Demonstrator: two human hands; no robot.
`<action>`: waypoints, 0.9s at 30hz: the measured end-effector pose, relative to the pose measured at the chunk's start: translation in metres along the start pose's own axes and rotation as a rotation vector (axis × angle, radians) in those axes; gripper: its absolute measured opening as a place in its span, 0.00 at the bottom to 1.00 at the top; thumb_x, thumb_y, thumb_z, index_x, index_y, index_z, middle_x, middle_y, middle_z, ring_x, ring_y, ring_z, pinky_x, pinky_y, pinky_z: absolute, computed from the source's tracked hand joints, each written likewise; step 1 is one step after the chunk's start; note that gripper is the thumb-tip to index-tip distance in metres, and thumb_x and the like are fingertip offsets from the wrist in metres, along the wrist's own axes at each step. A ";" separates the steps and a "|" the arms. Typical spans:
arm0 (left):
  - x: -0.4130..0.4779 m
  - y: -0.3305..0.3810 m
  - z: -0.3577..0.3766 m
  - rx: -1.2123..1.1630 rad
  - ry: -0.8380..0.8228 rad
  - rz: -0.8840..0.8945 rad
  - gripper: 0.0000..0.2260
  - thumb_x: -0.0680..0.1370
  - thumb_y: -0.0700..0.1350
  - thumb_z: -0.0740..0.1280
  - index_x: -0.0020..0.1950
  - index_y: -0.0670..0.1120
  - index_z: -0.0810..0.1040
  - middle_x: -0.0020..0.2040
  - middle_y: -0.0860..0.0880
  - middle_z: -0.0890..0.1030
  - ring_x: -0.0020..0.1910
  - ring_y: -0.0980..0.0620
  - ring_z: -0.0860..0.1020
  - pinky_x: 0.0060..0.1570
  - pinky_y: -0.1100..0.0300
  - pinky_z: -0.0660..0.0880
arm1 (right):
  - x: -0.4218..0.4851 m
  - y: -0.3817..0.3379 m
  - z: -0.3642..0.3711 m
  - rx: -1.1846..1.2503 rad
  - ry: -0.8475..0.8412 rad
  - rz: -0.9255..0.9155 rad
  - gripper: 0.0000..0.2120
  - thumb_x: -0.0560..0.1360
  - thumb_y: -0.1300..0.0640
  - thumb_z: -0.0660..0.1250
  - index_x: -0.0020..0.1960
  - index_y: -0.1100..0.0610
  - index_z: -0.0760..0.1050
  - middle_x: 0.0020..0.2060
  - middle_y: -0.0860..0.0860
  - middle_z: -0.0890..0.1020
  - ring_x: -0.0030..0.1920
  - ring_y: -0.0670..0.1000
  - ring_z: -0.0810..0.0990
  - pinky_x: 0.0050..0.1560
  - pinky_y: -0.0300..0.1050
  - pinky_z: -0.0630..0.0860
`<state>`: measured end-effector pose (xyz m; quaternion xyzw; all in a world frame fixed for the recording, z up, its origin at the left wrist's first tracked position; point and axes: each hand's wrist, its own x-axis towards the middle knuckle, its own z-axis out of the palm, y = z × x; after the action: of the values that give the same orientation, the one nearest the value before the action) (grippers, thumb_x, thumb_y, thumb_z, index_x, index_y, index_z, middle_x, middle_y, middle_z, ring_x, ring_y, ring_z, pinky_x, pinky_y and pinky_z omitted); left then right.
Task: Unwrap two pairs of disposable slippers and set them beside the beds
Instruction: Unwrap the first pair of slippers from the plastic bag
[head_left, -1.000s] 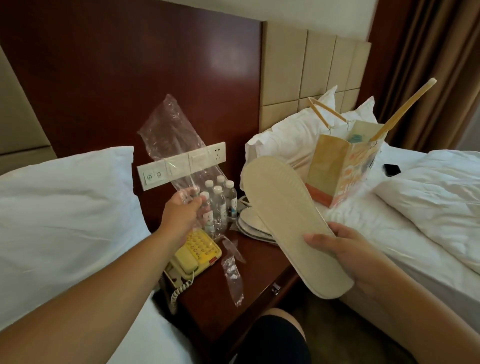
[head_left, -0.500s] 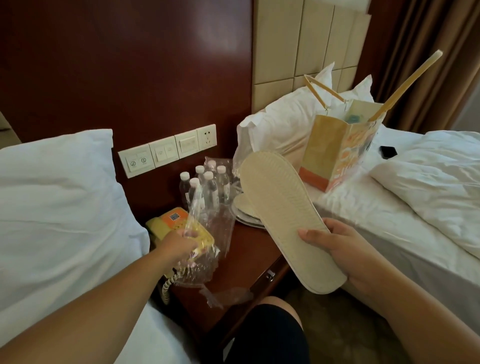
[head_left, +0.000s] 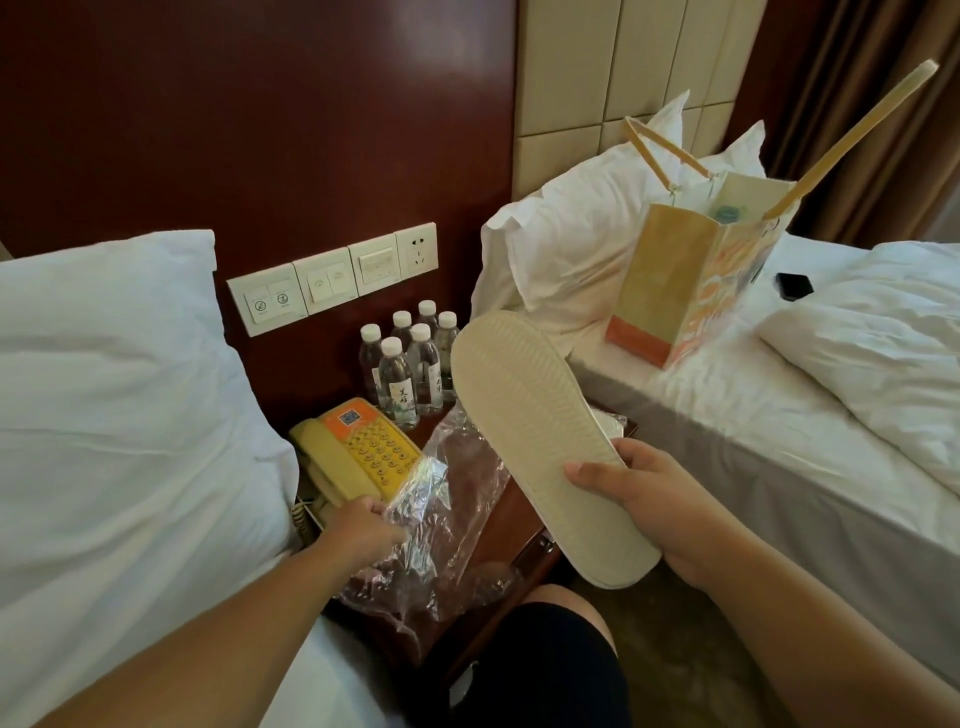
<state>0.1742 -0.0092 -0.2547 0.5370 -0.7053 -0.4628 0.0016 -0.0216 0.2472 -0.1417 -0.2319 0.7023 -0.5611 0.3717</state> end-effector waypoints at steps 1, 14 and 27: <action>-0.001 -0.001 -0.001 0.060 0.037 0.013 0.31 0.69 0.50 0.75 0.69 0.47 0.68 0.54 0.48 0.74 0.45 0.50 0.79 0.36 0.56 0.80 | 0.001 0.001 0.003 -0.002 -0.002 0.006 0.22 0.67 0.46 0.79 0.58 0.50 0.79 0.46 0.50 0.88 0.44 0.53 0.88 0.40 0.49 0.82; -0.080 0.087 -0.011 -0.200 0.133 0.699 0.14 0.70 0.64 0.69 0.54 0.67 0.73 0.47 0.61 0.78 0.41 0.61 0.79 0.33 0.70 0.75 | 0.003 -0.011 0.050 -0.235 0.208 -0.093 0.20 0.70 0.43 0.75 0.56 0.45 0.71 0.48 0.44 0.82 0.45 0.48 0.83 0.38 0.44 0.80; -0.085 0.082 -0.018 -0.695 -0.230 0.552 0.28 0.64 0.55 0.79 0.62 0.57 0.78 0.55 0.51 0.84 0.50 0.47 0.84 0.42 0.51 0.81 | -0.002 -0.022 0.085 0.077 -0.114 -0.101 0.29 0.71 0.64 0.77 0.65 0.47 0.69 0.59 0.48 0.82 0.57 0.53 0.83 0.57 0.58 0.81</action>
<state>0.1566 0.0430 -0.1488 0.2414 -0.6206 -0.7108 0.2265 0.0442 0.1899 -0.1282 -0.2843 0.6451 -0.5918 0.3910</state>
